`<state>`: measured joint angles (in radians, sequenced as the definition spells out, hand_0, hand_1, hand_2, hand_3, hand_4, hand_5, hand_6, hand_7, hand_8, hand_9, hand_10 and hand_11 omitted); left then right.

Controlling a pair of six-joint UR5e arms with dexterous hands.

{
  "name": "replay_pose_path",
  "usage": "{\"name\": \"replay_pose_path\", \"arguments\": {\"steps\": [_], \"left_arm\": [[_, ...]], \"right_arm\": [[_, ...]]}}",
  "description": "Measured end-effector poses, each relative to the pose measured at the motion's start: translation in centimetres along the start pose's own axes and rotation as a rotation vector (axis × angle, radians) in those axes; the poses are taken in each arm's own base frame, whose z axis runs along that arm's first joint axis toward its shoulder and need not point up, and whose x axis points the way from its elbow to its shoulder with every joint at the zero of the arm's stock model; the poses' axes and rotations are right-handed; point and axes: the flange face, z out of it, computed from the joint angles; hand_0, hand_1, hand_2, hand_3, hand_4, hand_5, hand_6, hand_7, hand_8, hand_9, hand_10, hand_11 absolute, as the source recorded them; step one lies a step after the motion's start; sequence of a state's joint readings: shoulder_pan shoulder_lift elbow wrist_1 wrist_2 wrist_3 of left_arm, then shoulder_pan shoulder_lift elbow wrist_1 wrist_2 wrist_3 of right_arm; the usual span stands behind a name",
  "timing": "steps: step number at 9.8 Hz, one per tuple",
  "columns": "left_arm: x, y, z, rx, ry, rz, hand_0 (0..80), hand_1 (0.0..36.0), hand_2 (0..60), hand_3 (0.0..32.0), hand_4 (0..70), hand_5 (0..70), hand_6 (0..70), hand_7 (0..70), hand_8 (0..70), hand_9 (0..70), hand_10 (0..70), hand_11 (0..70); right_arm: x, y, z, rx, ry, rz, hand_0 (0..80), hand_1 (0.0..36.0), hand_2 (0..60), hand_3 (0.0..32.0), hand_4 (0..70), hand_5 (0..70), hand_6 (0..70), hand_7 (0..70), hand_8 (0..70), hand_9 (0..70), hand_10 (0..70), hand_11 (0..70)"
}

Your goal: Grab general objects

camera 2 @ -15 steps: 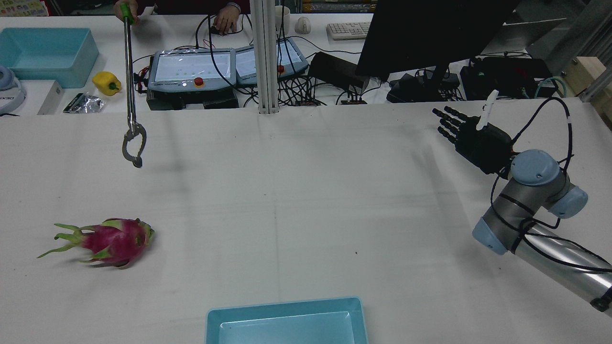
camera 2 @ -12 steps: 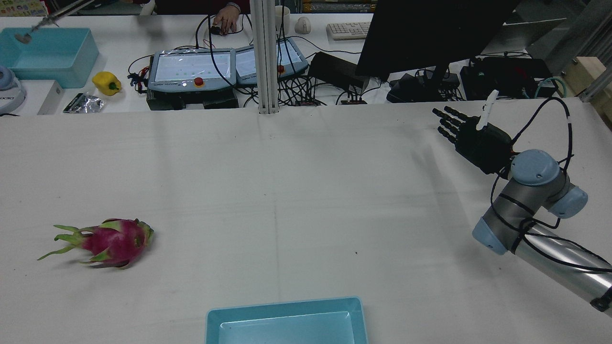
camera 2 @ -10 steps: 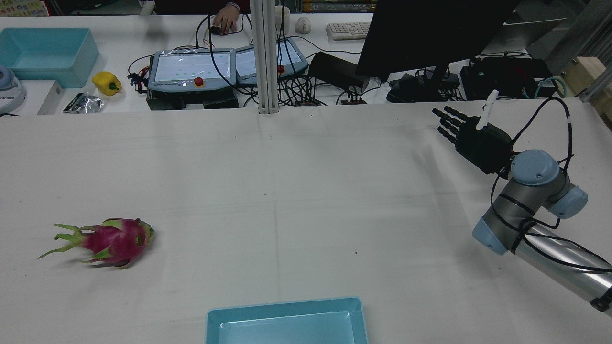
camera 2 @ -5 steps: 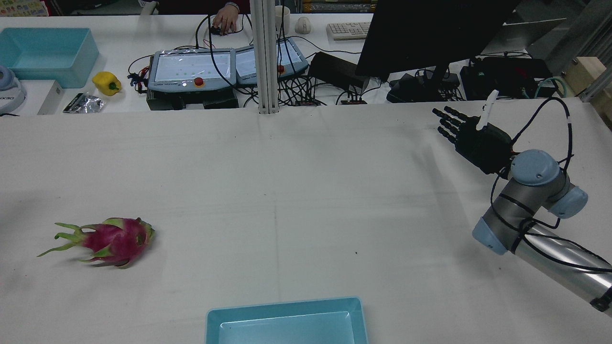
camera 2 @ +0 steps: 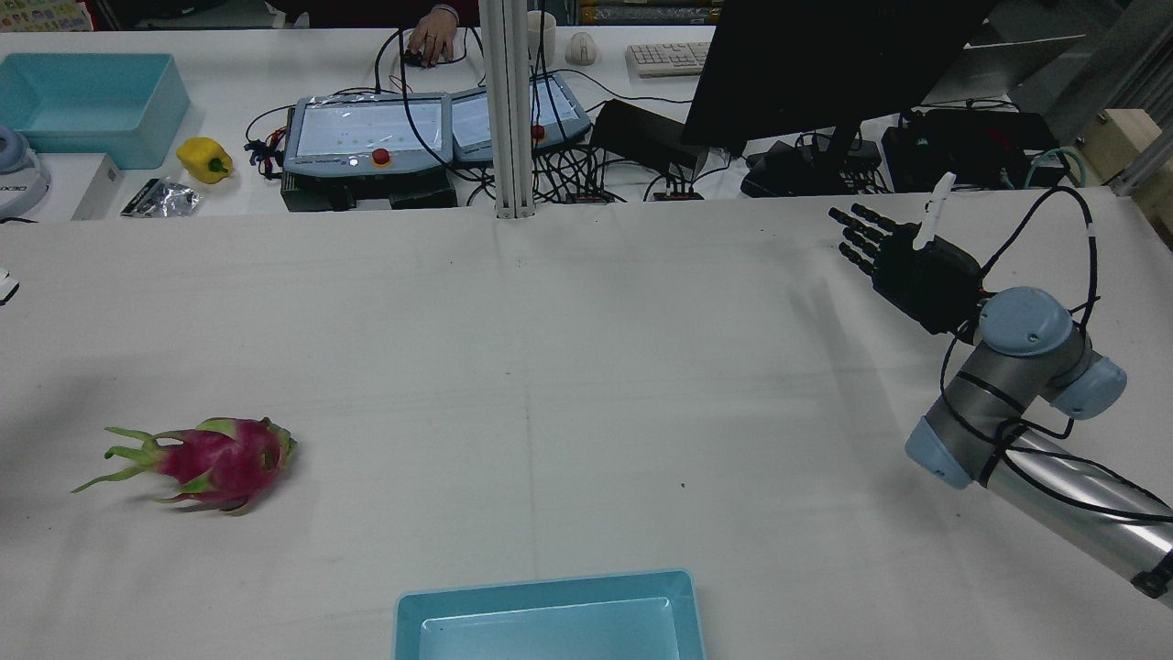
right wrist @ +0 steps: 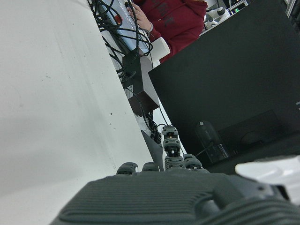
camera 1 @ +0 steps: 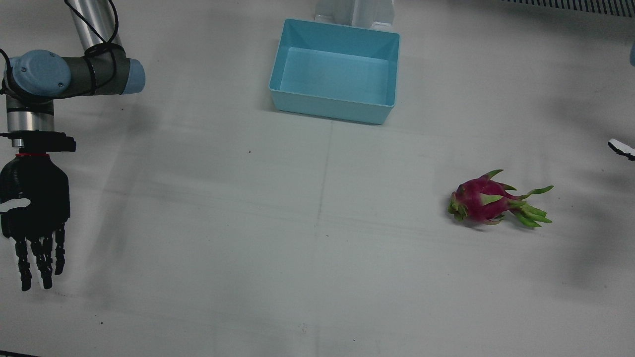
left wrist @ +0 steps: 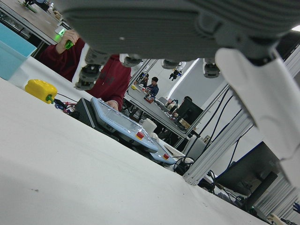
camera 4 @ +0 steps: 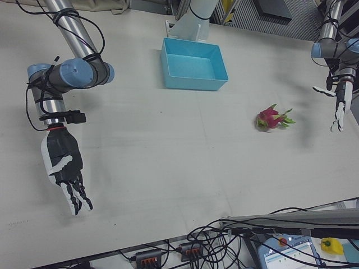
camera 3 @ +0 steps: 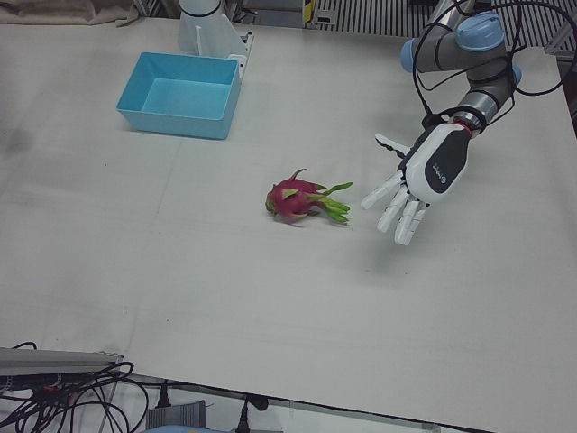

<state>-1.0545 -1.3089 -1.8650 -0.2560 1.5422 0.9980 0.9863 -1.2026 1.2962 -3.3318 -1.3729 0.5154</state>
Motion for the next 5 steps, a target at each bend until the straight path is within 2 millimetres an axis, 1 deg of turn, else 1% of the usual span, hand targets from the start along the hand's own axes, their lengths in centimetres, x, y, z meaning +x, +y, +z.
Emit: {"name": "replay_pose_path", "arguments": {"steps": [1,3,4,5], "left_arm": [[0.9,0.8,1.1,-0.003,-0.034,0.036,47.1,7.2,0.0,32.0,0.0,0.0,0.0,0.0,0.0,0.0,0.0,0.0],[2.4,2.3,3.4,-0.025,-0.090,0.096,46.9,6.4,0.0,32.0,0.0,0.0,0.0,0.0,0.0,0.0,0.0,0.0],[3.2,2.9,4.1,-0.027,-0.108,0.129,47.0,5.8,0.0,32.0,0.0,0.0,0.0,0.0,0.0,0.0,0.0,0.0],[3.8,3.4,4.5,-0.027,-0.125,0.159,47.0,7.0,0.0,32.0,0.0,0.0,0.0,0.0,0.0,0.0,0.0,0.0]], "right_arm": [[0.0,0.0,0.0,0.000,0.000,0.000,0.0,0.0,0.0,0.0,0.0,0.0,0.0,0.0,0.0,0.0,0.0,0.0],[0.0,0.0,0.0,0.000,0.000,0.000,0.0,0.0,0.0,0.0,0.0,0.0,0.0,0.0,0.0,0.0,0.0,0.0],[0.0,0.0,0.0,0.000,0.000,0.000,0.0,0.0,0.0,0.0,0.0,0.0,0.0,0.0,0.0,0.0,0.0,0.0],[0.0,0.0,0.0,0.000,0.000,0.000,0.0,0.0,0.0,0.0,0.0,0.0,0.0,0.0,0.0,0.0,0.0,0.0]]}}
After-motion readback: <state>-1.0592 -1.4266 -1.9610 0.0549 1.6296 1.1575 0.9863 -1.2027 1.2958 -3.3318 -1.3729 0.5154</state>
